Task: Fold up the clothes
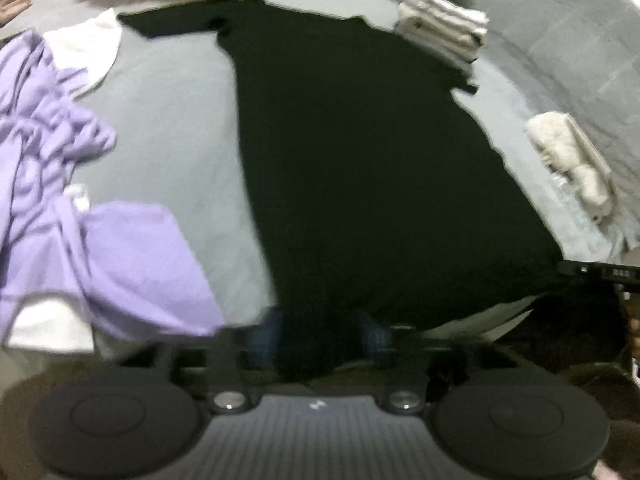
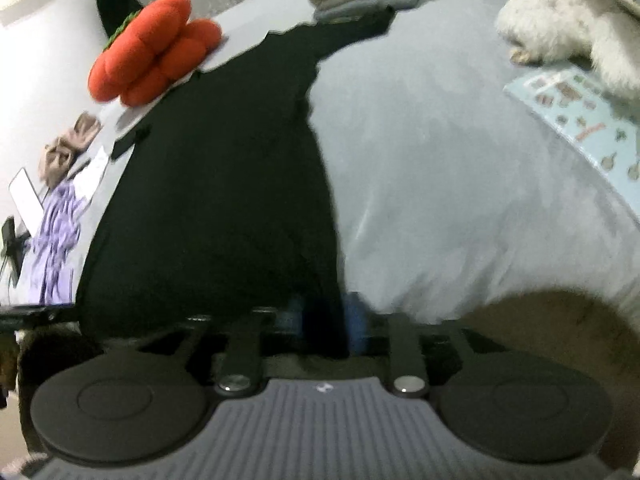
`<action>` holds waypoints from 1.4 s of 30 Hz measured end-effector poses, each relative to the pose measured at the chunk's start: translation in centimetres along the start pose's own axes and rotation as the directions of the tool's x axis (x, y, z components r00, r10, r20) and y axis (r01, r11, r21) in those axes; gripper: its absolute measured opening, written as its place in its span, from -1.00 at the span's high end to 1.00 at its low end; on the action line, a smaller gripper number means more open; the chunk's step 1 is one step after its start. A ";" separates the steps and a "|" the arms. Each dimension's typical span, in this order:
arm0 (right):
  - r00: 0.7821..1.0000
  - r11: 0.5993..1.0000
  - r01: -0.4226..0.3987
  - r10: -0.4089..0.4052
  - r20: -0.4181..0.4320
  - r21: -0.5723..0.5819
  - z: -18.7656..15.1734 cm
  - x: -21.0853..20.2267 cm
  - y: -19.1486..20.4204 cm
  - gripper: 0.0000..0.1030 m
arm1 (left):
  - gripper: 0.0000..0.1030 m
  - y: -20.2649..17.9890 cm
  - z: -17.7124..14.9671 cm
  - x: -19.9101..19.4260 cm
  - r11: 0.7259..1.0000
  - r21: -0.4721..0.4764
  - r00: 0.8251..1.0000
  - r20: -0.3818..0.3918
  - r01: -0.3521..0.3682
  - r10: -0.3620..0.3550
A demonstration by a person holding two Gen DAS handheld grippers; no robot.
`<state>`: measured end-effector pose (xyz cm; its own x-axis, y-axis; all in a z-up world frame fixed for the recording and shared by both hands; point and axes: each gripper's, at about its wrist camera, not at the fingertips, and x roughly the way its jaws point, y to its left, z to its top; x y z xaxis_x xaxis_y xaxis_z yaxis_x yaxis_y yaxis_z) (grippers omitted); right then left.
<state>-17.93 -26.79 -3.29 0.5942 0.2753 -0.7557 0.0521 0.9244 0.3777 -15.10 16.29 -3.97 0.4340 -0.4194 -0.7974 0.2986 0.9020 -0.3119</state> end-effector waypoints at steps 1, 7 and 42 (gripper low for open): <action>1.000 1.000 0.000 0.000 0.017 0.008 0.5 -0.2 -0.2 -0.01 | -0.24 0.0 0.3 -0.2 1.000 0.006 1.000 0.008 -0.004 0.004; 0.998 0.998 -0.003 0.000 0.057 0.059 3.9 0.7 -0.9 -0.01 | -0.39 -0.5 3.2 0.1 1.000 -0.002 0.997 0.076 -0.010 0.010; 0.972 0.997 -0.076 0.071 0.223 0.014 23.9 16.6 0.3 -0.15 | -0.64 -3.7 23.9 16.2 0.999 0.029 0.976 0.218 -0.031 0.024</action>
<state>11.11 -28.27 -2.92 0.7602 0.2749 -0.5886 0.0178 0.8968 0.4420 11.18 3.73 -3.43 0.6154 -0.4103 -0.6730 0.3096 0.9110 -0.2723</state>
